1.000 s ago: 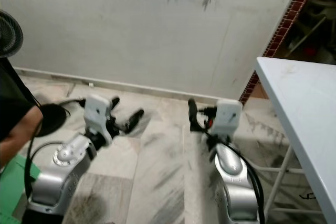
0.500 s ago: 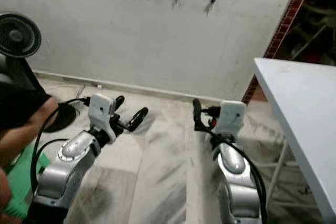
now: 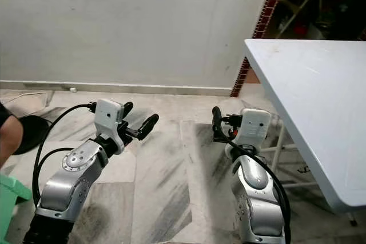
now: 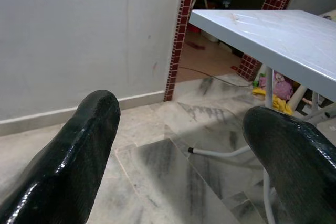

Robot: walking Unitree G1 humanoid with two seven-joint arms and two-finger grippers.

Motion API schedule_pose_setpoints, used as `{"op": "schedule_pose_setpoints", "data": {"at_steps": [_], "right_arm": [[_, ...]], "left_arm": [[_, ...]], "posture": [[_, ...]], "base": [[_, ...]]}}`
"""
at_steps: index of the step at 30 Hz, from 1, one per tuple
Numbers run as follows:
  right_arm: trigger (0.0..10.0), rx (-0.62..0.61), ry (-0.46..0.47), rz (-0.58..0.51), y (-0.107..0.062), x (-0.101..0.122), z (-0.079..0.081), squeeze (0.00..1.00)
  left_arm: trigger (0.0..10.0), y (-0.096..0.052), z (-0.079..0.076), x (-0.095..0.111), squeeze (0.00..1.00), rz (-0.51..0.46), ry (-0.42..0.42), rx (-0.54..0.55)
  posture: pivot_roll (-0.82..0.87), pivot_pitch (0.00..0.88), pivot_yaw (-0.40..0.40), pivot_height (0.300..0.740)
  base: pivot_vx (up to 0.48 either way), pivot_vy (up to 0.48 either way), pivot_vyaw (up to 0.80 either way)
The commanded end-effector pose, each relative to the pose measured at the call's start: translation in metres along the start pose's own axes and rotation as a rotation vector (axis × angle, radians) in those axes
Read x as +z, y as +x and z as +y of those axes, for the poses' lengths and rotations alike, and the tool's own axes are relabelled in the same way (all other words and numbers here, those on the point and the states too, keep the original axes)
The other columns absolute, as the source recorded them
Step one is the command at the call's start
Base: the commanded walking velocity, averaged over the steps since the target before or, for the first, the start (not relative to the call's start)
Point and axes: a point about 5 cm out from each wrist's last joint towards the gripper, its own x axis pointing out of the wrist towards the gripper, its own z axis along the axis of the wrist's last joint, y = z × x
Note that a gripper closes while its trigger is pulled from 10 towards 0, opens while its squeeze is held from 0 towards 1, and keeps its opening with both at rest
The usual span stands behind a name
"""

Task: Hang keys on a hook

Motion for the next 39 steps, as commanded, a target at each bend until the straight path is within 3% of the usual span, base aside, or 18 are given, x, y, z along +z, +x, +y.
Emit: {"op": "schedule_pose_setpoints", "data": {"at_steps": [1, 7, 15, 31, 39], "right_arm": [[10.0, -0.031, -0.001, -0.014, 0.0, 0.004, -0.005, 0.0], [10.0, -0.08, -0.016, -0.051, -0.002, 0.013, -0.014, 0.0], [10.0, -0.134, -0.023, -0.05, -0.013, 0.014, -0.027, 0.0], [10.0, -0.138, 0.011, -0.046, -0.016, 0.014, -0.028, 0.0], [10.0, -0.135, 0.005, -0.028, -0.016, 0.011, -0.026, 0.0]], "left_arm": [[10.0, 0.002, -0.002, 0.002, 0.0, -0.008, -0.004, -0.002], [10.0, 0.001, -0.006, 0.007, 0.0, -0.028, 0.011, -0.013], [10.0, -0.002, 0.003, 0.012, 0.0, -0.057, 0.033, 0.058], [10.0, -0.003, 0.007, 0.011, 0.0, -0.056, 0.042, 0.096], [10.0, -0.003, 0.001, 0.01, 0.0, -0.053, 0.036, 0.084]], "posture": [[0.04, 0.0, -0.072, 0.74], [0.04, 0.0, -0.071, 0.74], [0.03, 0.0, -0.063, 0.74], [0.03, 0.0, -0.066, 0.74], [0.02, 0.0, -0.064, 0.74]], "base": [[0.0, 0.0, -0.79], [0.0, 0.0, -0.79], [0.0, 0.0, -0.79], [0.0, 0.0, -0.78], [0.0, 0.0, -0.39]]}}
